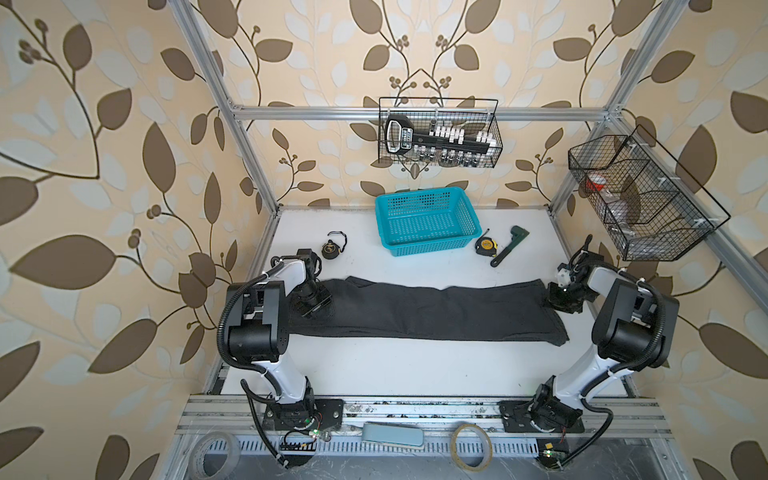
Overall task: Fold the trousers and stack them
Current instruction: 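Grasp the corner of the leg hem with the right gripper, then lift the leg end and carry it over toward the waistband with the right gripper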
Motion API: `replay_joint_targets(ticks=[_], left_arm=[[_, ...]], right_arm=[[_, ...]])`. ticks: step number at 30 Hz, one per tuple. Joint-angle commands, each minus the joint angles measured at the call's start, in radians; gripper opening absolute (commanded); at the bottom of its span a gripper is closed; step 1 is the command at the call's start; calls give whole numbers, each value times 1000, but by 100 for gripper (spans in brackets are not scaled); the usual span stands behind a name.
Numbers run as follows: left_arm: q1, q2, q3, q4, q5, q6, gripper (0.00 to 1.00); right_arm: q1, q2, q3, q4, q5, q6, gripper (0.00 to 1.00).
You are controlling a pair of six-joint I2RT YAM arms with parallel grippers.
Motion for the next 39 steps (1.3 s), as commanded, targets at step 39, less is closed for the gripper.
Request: replay_joint_targets(ticks=[39], left_arm=[[-1, -97, 170, -60, 128, 34, 47]], right_arm=[[643, -497, 182, -382, 323, 748, 0]])
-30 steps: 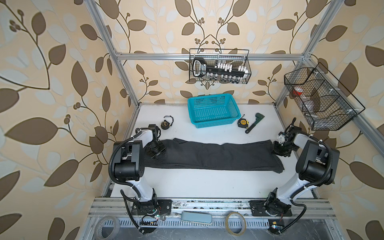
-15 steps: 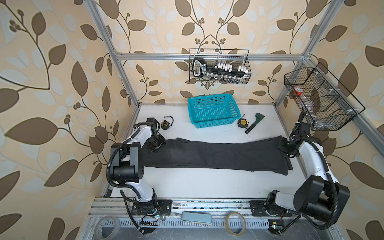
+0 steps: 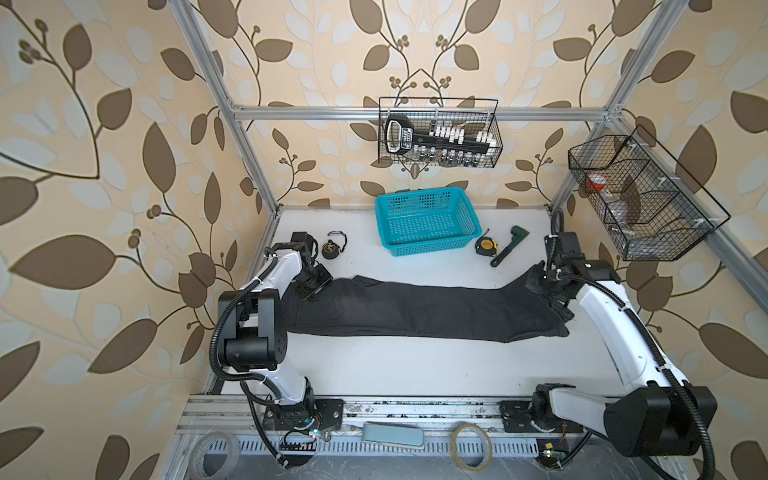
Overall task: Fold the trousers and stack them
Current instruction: 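Lift the leg end and carry it over toward the waistband with the right gripper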
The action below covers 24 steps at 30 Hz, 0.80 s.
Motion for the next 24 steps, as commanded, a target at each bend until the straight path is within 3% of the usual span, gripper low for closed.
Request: replay_joint_targets(ticks=[1, 7, 11, 24], left_arm=[[0, -37, 27, -21, 25, 26, 47], [0, -46, 11, -13, 33, 35, 47], [0, -57, 1, -12, 37, 39, 47], [0, -90, -7, -19, 33, 71, 48]], right_arm=[[123, 54, 105, -46, -47, 181, 0], [314, 198, 248, 8, -153, 341, 0], [381, 273, 271, 92, -213, 414, 0], [596, 568, 485, 251, -358, 414, 0]])
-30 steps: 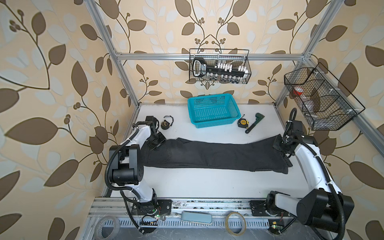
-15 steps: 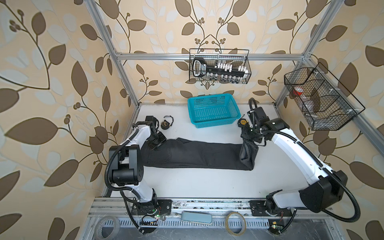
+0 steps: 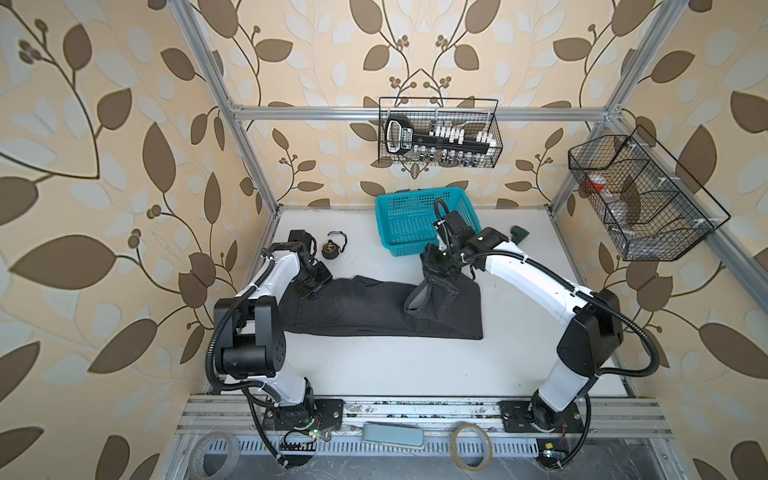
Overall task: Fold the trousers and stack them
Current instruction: 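Lift the leg end and carry it over toward the waistband with the right gripper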
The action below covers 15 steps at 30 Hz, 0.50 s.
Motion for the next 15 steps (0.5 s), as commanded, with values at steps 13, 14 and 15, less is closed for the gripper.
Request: replay_joint_targets(ticks=[13, 14, 15], left_arm=[[9, -31, -43, -10, 5, 44, 48], [9, -29, -46, -8, 2, 44, 48], [9, -27, -50, -7, 2, 46, 48]], right_arm=[[140, 281, 221, 96, -189, -32, 0], [147, 298, 229, 95, -193, -37, 0], [153, 314, 238, 95, -197, -43, 0]])
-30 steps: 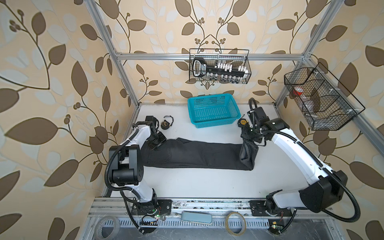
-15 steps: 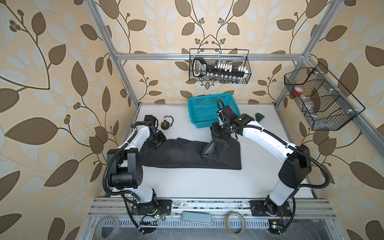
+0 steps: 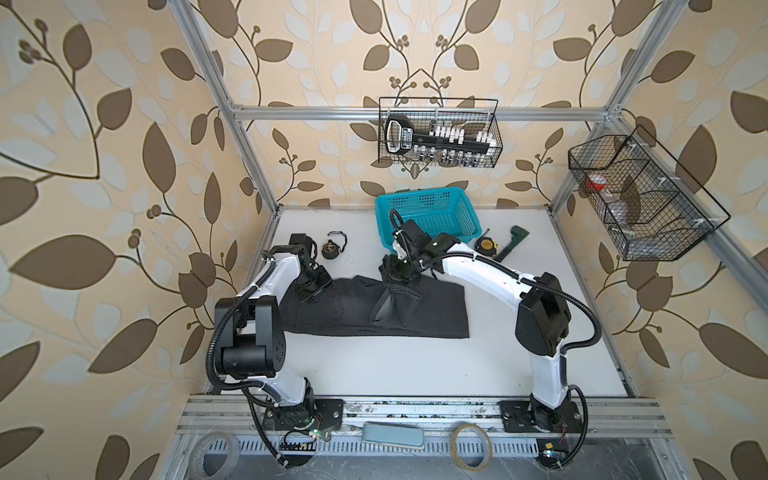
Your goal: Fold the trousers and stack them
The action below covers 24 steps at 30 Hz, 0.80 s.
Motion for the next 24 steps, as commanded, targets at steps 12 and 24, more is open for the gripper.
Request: replay_joint_targets(ticks=[12, 24], left_arm=[[10, -32, -50, -10, 3, 29, 48], [8, -46, -18, -35, 103, 19, 48]], right_arm=[[52, 147, 33, 103, -31, -3, 26], [-21, -7, -78, 202, -95, -59, 40]])
